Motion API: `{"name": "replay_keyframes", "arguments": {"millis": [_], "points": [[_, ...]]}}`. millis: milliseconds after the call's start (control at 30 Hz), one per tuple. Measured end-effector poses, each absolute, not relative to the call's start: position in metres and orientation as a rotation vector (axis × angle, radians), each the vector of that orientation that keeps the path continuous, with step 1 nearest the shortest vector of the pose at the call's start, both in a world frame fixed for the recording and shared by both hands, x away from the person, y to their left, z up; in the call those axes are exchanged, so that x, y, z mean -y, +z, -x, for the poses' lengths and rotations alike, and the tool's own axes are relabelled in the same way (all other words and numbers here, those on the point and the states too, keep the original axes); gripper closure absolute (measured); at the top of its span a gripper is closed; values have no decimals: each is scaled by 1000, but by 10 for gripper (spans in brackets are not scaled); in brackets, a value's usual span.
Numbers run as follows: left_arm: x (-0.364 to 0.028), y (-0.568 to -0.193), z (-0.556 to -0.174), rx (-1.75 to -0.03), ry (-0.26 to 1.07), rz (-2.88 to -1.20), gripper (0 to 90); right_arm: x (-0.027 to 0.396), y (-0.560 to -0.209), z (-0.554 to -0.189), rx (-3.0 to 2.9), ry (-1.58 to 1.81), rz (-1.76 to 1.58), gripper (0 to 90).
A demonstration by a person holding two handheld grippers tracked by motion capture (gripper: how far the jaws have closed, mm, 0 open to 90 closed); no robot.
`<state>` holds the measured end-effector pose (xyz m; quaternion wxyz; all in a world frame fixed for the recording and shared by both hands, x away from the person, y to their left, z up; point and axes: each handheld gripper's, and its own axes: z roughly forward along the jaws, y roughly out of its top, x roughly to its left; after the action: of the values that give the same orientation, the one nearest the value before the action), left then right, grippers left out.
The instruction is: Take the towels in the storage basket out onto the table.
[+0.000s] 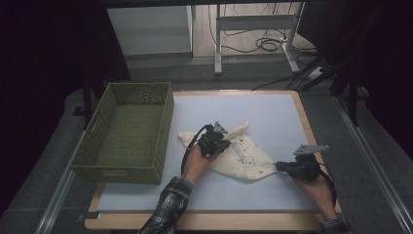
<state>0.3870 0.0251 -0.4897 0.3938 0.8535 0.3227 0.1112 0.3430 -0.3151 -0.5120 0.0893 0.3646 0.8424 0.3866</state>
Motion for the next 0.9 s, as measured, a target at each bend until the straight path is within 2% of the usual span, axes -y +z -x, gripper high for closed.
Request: {"name": "replay_keyframes", "arguments": {"millis": [200, 700, 833, 867, 900], "points": [[-51, -485, -347, -801, 254, -2084, 877, 320, -512, -330, -2496, 1164, -1069, 848], [-118, -524, -256, -861, 168, -1971, 856, 327, -519, -287, -2487, 1166, -1028, 849], [-129, -526, -234, -872, 130, -1957, 807, 329, -520, -277, -2496, 1154, -1034, 841], [-134, -524, -224, -876, 138, -1950, 778, 330, -520, -276, -2495, 1156, -1029, 834], [-134, -524, -224, -876, 138, -1950, 706, 330, -520, -276, -2495, 1156, -1029, 834]]}}
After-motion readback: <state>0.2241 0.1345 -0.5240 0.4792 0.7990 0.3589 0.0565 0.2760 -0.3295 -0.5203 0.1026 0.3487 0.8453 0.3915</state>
